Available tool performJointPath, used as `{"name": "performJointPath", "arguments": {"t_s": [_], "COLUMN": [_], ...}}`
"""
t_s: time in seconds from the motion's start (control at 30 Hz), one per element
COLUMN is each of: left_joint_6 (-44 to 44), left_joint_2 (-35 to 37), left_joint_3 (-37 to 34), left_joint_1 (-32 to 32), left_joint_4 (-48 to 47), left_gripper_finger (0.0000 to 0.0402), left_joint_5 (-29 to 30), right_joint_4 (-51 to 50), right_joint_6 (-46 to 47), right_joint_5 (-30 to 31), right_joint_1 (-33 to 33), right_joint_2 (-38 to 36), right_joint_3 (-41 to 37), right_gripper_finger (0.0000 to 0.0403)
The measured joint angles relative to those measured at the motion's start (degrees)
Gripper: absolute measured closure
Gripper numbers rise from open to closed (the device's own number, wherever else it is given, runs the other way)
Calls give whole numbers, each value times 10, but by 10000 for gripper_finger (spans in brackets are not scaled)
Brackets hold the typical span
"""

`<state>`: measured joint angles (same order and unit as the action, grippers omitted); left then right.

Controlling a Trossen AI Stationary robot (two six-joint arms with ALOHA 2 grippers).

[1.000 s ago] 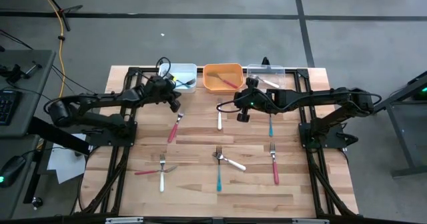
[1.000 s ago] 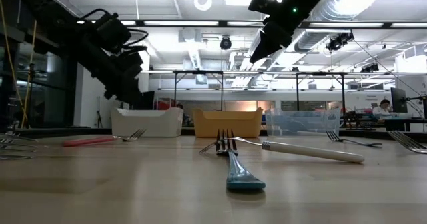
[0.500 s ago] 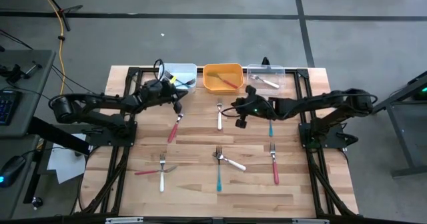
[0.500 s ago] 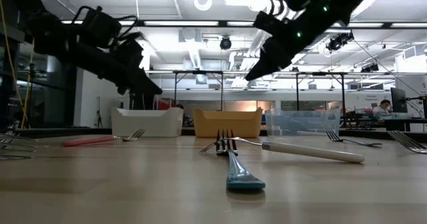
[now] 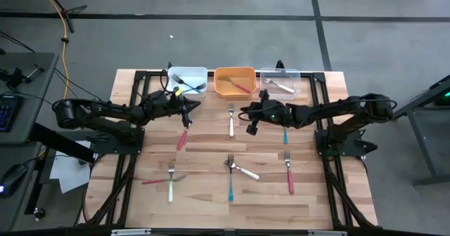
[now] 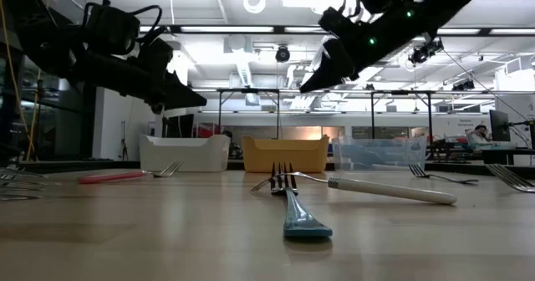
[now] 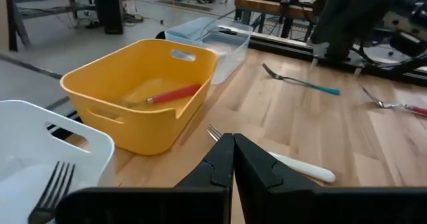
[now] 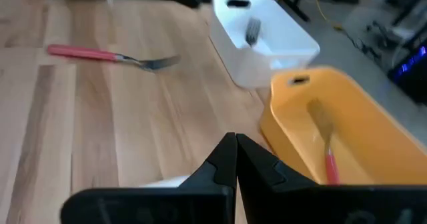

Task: Sort silverware by color (type)
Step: Put the bottom right white fork into the transparent bin

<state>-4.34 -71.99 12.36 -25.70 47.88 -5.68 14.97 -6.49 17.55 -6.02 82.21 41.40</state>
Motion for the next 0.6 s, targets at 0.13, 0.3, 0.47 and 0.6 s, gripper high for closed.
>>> {"name": "performJointPath", "arguments": {"t_s": [0.13, 0.3, 0.47, 0.6], "left_joint_6": [25, 6, 26, 11], "left_joint_2": [0, 0, 0, 0], "left_joint_3": [0, 0, 0, 0], "left_joint_1": [14, 19, 22, 22], "left_joint_4": [0, -14, -13, -13], "left_gripper_finger": [399, 395, 392, 399], "left_joint_5": [-5, 22, 16, 7], "right_joint_4": [-15, -54, -98, -106], "right_joint_6": [-8, 41, 76, 95], "right_joint_5": [-13, -15, -13, -10], "right_joint_1": [0, 2, 9, 17], "right_joint_2": [0, 0, 0, 0], "right_joint_3": [22, 44, 58, 58], "right_gripper_finger": [403, 402, 387, 364]}}
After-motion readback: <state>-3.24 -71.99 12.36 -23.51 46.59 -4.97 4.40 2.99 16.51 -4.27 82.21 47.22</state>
